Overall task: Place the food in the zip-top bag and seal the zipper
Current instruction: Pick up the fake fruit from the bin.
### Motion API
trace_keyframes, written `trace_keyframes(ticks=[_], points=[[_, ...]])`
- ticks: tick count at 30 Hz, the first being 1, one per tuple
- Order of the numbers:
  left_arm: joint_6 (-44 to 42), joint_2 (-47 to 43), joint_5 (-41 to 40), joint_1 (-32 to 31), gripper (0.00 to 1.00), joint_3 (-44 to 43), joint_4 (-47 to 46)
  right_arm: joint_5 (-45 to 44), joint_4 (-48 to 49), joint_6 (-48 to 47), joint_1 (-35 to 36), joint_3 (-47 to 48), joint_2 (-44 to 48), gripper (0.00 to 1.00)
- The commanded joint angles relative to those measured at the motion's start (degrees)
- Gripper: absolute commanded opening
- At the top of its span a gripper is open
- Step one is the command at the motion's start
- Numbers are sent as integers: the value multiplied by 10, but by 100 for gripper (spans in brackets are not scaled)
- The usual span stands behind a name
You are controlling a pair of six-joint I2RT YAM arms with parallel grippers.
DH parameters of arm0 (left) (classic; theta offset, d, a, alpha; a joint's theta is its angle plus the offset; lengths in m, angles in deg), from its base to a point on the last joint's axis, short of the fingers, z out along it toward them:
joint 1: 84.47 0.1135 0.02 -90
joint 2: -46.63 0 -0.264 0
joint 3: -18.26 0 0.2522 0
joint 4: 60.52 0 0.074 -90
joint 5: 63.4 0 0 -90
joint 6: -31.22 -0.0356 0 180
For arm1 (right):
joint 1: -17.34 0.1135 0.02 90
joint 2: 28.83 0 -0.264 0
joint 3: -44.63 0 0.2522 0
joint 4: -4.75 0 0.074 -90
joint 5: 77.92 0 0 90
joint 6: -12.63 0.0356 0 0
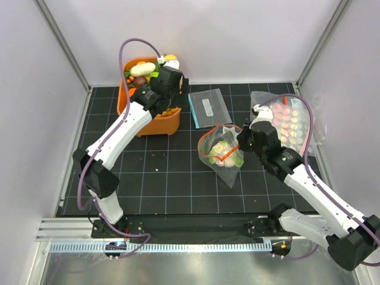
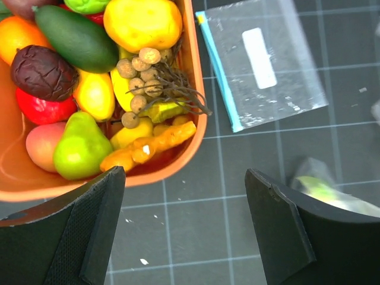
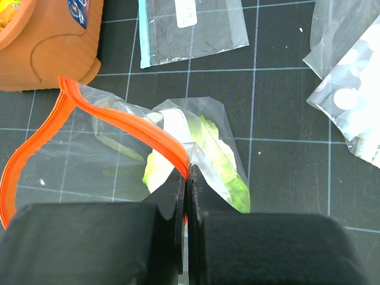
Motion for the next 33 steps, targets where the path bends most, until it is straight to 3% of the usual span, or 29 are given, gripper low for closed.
trace_keyframes(ticks=[1, 6, 13, 25, 33], points=[[-44, 9, -7, 3, 84, 20, -41, 6, 23, -3, -1, 1, -1, 1], [-69, 30, 11, 12, 82, 46, -96, 8, 27, -2, -2, -1, -3, 1], [-18, 88, 130, 90, 72, 15, -99, 8, 25, -3, -1, 0, -8, 1], [-42, 97, 133, 92, 67, -2, -119, 8, 26, -3, -2, -1, -6, 1], [-36, 37, 115, 83, 81, 82, -204, 11, 25, -3, -1, -1, -7, 1]])
